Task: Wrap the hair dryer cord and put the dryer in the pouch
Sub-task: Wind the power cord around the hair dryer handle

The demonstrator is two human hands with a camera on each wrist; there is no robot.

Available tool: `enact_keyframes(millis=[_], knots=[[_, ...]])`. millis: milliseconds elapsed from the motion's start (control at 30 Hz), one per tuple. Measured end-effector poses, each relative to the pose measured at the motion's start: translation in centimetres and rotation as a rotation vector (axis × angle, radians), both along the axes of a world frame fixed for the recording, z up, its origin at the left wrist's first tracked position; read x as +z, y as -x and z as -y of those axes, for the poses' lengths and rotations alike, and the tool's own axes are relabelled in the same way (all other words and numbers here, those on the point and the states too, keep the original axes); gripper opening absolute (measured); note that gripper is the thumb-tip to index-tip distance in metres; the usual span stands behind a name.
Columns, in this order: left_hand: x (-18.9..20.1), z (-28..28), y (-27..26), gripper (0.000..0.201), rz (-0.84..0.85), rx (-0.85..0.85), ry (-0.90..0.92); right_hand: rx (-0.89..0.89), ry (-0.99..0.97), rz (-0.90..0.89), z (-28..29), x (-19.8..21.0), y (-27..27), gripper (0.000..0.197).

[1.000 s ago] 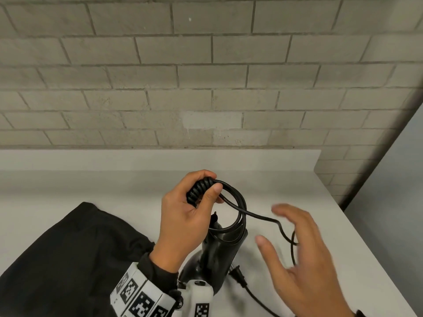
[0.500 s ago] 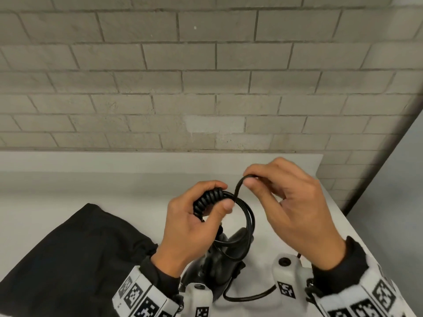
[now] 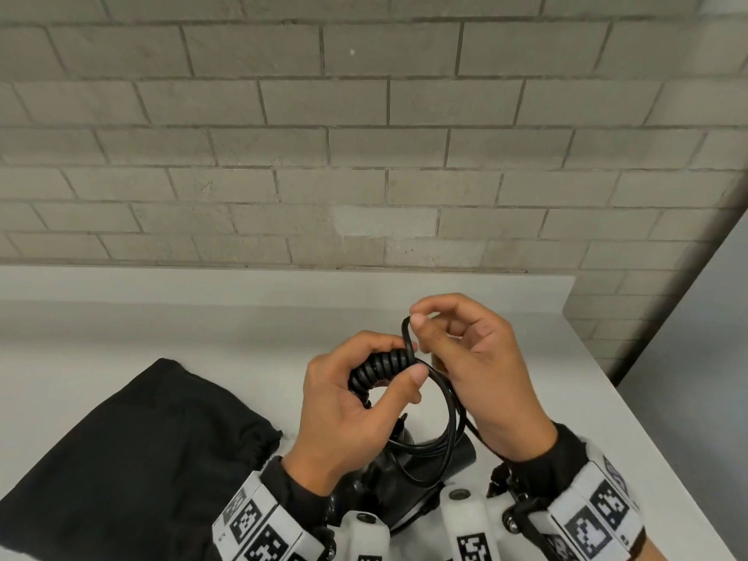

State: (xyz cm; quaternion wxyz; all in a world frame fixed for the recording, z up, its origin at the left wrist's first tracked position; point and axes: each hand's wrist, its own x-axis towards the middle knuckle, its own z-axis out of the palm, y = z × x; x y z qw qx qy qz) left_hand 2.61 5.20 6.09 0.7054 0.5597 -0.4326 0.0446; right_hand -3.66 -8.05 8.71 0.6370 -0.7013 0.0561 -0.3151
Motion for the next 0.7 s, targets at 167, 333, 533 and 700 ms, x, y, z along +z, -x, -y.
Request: enact_keyframes(millis=[167, 333, 533, 700], knots=[[-0.2, 0.0, 0.1, 0.016, -0.004, 0.023, 0.042, 0.078, -0.224, -0.065, -0.7, -1.3, 0.5, 0.011], [-0.6, 0.2, 0.0, 0.019, -0.007, 0.107, 0.052, 0.2, -0.221, -0.008, -1.6, -3.0, 1.4, 0.046], [-0.6, 0.0, -0.1, 0.015, 0.032, 0.193, 0.071, 0.153, -0.179, 0.049, -2.6, -3.5, 1.9, 0.036], [-0.7, -0.1, -0.2, 0.02, 0.034, 0.261, 0.066, 0.113, -0.099, 0.045, -2.8, -3.2, 2.1, 0.011]])
